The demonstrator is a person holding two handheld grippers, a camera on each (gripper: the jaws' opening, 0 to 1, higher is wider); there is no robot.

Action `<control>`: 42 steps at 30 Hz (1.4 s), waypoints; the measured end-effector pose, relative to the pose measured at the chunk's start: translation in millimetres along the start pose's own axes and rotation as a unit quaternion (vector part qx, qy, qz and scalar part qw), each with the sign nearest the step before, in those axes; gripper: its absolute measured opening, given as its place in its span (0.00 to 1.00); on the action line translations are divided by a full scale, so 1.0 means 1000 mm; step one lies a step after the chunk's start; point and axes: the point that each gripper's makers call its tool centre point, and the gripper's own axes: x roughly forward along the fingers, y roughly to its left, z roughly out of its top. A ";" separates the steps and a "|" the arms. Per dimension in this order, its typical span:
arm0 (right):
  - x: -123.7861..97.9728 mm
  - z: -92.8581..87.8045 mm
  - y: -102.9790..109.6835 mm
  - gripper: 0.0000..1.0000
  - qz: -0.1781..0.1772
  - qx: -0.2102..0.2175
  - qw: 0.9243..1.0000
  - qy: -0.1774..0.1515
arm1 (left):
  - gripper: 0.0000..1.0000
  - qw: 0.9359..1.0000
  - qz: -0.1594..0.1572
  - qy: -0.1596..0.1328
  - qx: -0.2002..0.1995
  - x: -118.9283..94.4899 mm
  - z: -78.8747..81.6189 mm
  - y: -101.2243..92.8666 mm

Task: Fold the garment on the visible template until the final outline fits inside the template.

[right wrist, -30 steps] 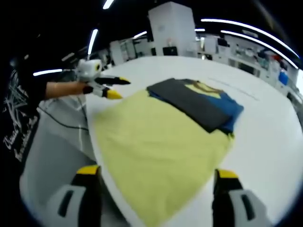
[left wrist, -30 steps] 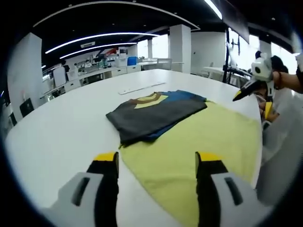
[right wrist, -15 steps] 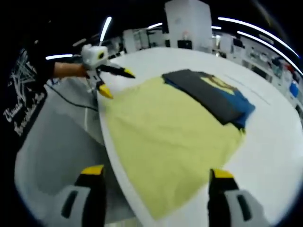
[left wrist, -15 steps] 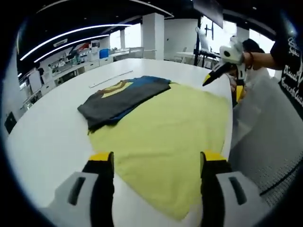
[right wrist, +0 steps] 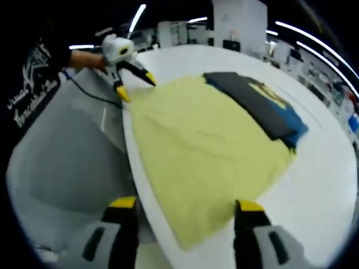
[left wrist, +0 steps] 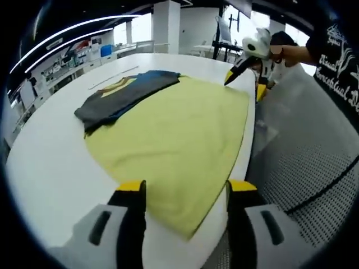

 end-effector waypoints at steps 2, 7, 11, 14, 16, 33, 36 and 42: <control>0.000 -0.003 0.000 0.65 0.000 -0.005 1.000 0.007 | 0.51 1.000 0.000 0.008 0.005 0.000 -0.004 0.002; 0.000 -0.010 -0.001 0.57 -0.002 -0.028 0.999 0.025 | 0.49 0.999 -0.004 0.035 0.018 0.001 -0.016 0.000; 0.001 -0.013 -0.003 0.52 -0.005 -0.041 0.999 0.032 | 0.46 0.999 0.002 0.036 0.038 0.001 -0.016 0.003; 0.002 -0.015 -0.005 0.50 -0.010 -0.054 0.998 0.039 | 0.46 0.999 0.000 0.034 0.032 0.002 -0.016 0.004; 0.002 -0.014 -0.005 0.50 -0.008 -0.053 0.998 0.036 | 0.46 0.999 0.000 0.035 0.034 0.002 -0.016 0.004; 0.000 -0.013 -0.024 0.22 -0.021 -0.041 0.999 0.026 | 0.15 0.997 -0.013 0.048 0.055 0.010 -0.005 0.003; -0.002 -0.015 -0.031 0.04 -0.032 -0.036 0.998 0.027 | 0.07 0.997 -0.002 0.053 0.057 0.011 -0.006 0.007; -0.003 -0.018 -0.030 0.00 -0.025 -0.029 0.999 0.025 | 0.00 0.997 0.011 0.062 0.047 0.011 -0.004 0.009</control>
